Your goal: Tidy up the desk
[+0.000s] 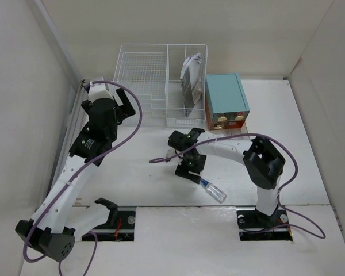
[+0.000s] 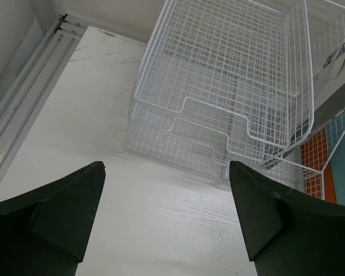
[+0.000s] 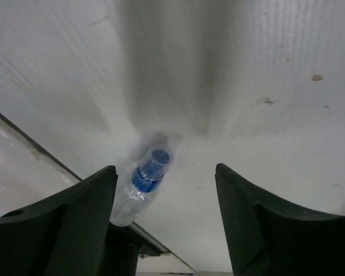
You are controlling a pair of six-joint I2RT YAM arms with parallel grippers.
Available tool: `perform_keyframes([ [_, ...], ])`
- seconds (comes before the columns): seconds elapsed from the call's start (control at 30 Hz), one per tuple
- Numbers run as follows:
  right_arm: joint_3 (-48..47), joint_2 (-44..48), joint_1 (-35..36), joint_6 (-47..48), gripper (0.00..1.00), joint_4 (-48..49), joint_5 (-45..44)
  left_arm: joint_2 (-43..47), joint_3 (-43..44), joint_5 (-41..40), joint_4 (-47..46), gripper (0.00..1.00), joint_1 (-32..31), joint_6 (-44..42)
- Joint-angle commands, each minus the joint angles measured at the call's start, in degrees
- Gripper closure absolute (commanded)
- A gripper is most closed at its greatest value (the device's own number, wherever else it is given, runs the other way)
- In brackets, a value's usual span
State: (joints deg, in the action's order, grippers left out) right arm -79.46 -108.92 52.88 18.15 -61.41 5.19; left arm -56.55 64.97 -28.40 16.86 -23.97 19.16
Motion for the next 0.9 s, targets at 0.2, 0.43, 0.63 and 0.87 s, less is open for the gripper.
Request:
perform_keyframes([
  [0.2, 8.5, 6.6, 6.3, 2.1, 0.27, -0.6, -10.4, 1.0, -2.3, 10.1, -4.7, 0.13, 5.1, -1.1],
  [0.43, 13.2, 8.0, 6.3, 1.5, 0.28, 1.1, -12.1, 1.0, -2.3, 10.7, -5.3, 0.13, 6.3, -1.1],
  [0.63, 13.2, 6.8, 6.3, 2.1, 0.30, 1.1, -11.0, 1.0, -2.8, 11.3, -5.8, 0.13, 6.8, -1.1],
  [0.87, 11.4, 3.0, 6.3, 3.3, 0.35, -0.1, -8.5, 1.0, -3.4, 12.4, -6.3, 0.13, 8.0, -1.1],
])
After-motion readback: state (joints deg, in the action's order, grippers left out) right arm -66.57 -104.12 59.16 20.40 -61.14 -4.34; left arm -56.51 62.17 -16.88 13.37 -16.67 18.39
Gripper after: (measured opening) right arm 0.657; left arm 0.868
